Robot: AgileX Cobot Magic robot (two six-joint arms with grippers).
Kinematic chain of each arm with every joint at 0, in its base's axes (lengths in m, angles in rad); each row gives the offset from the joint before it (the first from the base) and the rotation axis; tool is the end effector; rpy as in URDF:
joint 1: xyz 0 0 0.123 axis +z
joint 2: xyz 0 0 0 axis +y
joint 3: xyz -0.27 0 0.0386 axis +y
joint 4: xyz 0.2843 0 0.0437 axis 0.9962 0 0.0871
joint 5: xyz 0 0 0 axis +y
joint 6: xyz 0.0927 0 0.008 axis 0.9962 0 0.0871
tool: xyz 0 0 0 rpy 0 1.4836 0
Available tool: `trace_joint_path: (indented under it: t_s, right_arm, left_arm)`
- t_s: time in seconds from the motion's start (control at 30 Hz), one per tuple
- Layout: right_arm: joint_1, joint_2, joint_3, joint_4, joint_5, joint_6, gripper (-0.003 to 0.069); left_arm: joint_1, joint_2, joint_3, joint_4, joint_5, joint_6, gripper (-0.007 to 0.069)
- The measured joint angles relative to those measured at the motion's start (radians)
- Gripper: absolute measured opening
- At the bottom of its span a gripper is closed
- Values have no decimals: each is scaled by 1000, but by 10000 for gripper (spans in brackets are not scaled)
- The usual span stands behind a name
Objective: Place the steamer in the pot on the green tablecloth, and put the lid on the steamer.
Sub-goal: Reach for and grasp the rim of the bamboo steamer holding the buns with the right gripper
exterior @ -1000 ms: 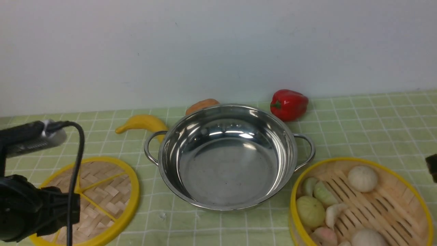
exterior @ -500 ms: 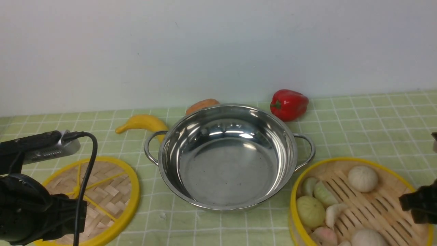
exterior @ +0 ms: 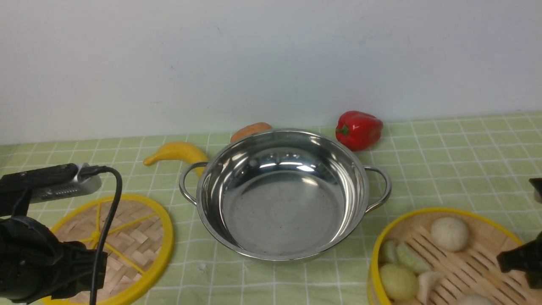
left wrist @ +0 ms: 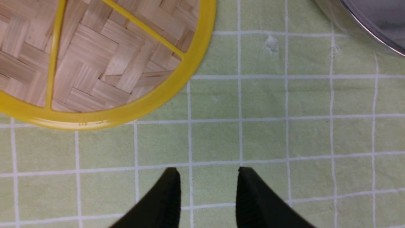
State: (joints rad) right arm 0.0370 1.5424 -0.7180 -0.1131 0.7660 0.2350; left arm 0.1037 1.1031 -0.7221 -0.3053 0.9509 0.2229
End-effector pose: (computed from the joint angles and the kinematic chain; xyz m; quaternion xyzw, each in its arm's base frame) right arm 0.2626 0.0024 0.1224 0.0594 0.9968 -0.0356 0.0389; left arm 0.2248 0.0005 0.2314 -0.0089 0.9775 -0.1086 0.1805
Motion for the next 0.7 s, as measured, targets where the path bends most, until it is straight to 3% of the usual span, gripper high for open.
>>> trace_joint_path:
  t_s: [0.37,0.7]
  right_arm:
    - [0,-78,-14,-71,136,53,54]
    - [0,-150,-267,-82,410,-48,59]
  left_arm:
    - [0,0,0,1,0,24,243]
    - [0,0,0,1,0,24,243]
